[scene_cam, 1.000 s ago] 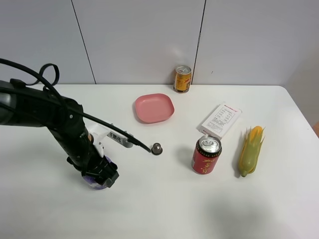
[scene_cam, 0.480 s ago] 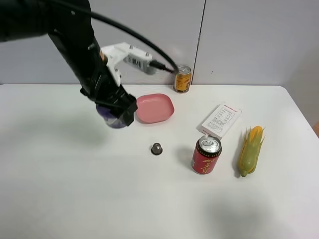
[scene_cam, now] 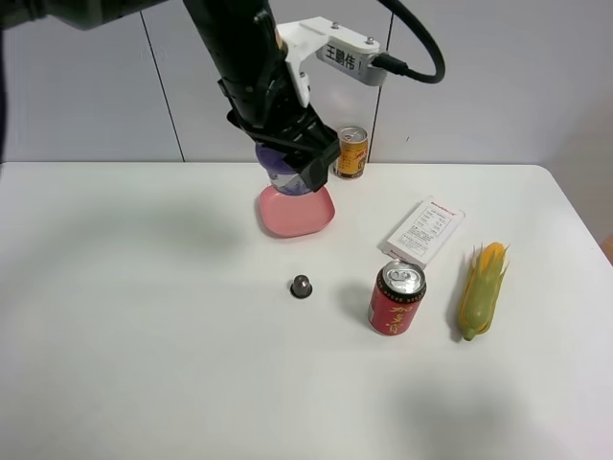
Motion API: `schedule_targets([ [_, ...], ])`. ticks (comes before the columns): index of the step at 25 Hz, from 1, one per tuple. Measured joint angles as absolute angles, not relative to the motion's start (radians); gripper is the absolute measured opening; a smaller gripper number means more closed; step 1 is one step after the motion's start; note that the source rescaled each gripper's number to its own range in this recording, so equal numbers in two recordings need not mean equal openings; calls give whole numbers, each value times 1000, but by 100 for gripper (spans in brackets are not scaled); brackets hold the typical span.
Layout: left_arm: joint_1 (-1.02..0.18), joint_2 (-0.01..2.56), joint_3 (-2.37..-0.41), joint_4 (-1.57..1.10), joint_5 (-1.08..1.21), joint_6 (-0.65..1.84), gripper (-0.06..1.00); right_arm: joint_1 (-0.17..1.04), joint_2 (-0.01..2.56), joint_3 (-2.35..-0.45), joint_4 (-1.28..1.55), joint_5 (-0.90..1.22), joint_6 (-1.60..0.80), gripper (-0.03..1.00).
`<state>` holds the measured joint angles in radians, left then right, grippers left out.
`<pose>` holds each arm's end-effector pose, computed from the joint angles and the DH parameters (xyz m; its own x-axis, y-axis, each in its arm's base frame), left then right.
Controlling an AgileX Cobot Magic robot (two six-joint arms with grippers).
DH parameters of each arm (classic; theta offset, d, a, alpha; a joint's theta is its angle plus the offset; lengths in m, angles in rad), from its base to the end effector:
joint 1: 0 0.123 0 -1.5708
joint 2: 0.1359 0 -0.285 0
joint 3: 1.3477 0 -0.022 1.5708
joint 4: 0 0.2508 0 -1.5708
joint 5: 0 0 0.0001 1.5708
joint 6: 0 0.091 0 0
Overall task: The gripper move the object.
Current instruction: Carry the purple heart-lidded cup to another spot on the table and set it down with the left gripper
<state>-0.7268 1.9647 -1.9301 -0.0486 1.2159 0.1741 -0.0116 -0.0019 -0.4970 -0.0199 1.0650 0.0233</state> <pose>0.3181 -0.2884 0.3206 -0.5715 0.7174 -0.3983 0.7763 0.6300 0.0208 -0.0050 -0.0015 0.2761 -0.4603 0.0190 -0.8876 0.0333 0.9994 0.0041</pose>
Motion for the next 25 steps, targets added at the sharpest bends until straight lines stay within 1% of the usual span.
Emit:
schedule_targets([
  [7,-756,2127,-2080,-55,1218,251,1,-12,-2,-497,-20,1065,23,100],
  [11,-761,2212,-2131,-55,1220,286,1,-12,-2,-497,-20,1065,23,100],
  [19,-761,2334,-2136,-41,1212,363,1,-12,-2,-497,-20,1065,23,100],
  [25,-761,2385,-2142,-28,1062,370,1,-12,-2,-497,-20,1065,23,100],
])
